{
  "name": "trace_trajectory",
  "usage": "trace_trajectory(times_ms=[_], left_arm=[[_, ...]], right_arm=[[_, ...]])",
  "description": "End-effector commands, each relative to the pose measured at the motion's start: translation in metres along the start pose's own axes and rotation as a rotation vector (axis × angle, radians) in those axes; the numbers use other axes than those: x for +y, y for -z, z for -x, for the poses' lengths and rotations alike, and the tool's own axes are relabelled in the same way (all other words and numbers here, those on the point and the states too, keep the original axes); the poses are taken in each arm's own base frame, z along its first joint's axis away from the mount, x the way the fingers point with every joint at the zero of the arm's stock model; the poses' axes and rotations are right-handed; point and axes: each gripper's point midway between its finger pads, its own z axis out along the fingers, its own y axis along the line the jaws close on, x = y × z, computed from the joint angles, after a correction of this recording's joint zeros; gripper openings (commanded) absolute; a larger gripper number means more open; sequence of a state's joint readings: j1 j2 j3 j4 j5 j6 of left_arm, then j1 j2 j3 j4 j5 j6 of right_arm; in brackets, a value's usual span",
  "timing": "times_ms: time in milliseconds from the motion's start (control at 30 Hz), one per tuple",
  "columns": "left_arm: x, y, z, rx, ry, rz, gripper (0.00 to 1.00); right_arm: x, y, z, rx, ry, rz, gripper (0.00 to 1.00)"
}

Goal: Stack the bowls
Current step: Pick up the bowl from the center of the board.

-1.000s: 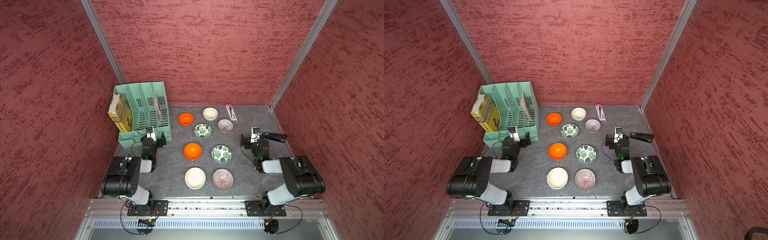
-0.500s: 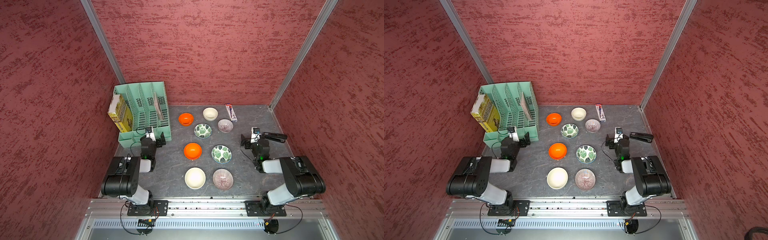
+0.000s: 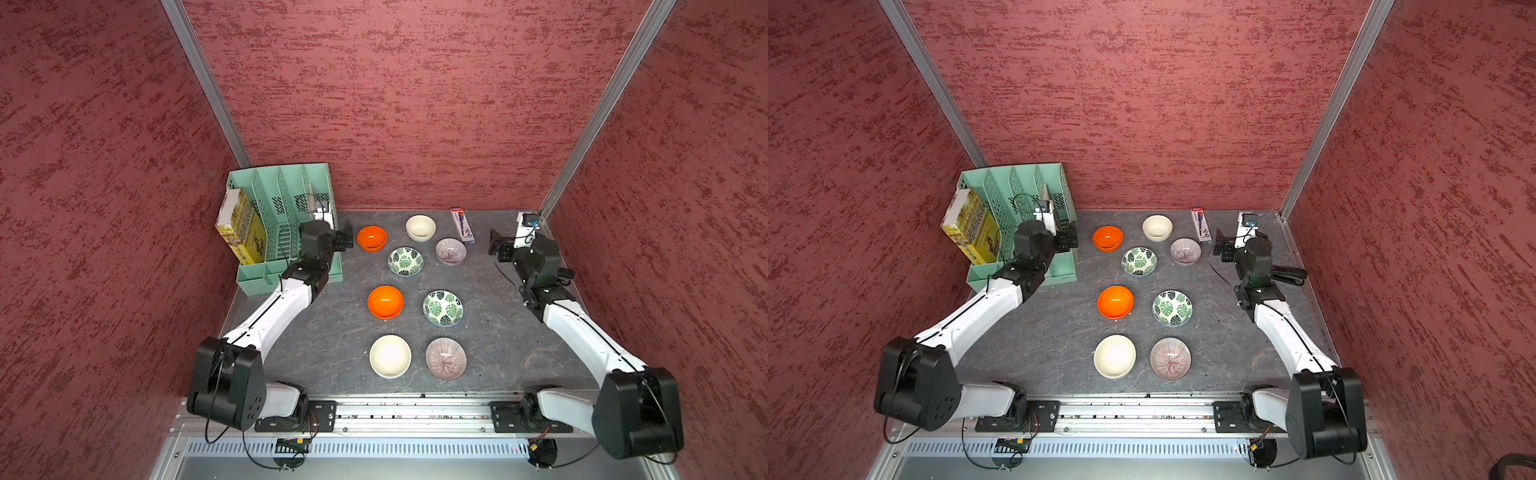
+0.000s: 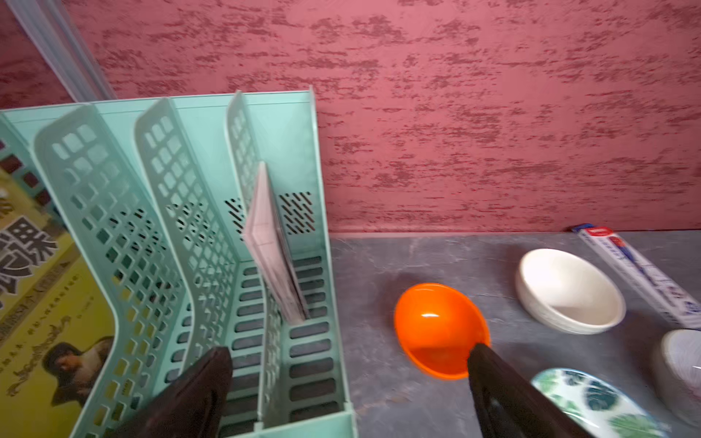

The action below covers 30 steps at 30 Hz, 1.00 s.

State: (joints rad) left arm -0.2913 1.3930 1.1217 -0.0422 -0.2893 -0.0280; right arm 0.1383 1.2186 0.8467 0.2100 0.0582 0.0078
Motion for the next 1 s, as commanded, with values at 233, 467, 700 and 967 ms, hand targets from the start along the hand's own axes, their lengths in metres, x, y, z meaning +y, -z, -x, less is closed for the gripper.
trace_trajectory(times_ms=[233, 467, 700, 967], left_arm=[[-0.051, -0.017, -0.082, 0.614, 0.271, 0.053, 0.94], [-0.069, -0.043, -0.100, 0.716, 0.368, 0.129, 0.90], [-0.060, -0.066, -0.129, 0.769, 0.510, 0.229, 0.82], [-0.060, -0.094, -0.152, 0.781, 0.531, 0.250, 0.75]], right_arm=[[0.034, 0.002, -0.028, 0.285, 0.006, -0.046, 0.98], [0.039, 0.003, -0.039, 0.343, 0.012, -0.038, 0.98], [0.044, 0.006, -0.054, 0.371, 0.022, -0.027, 0.98], [0.049, 0.001, -0.065, 0.387, 0.022, -0.013, 0.98]])
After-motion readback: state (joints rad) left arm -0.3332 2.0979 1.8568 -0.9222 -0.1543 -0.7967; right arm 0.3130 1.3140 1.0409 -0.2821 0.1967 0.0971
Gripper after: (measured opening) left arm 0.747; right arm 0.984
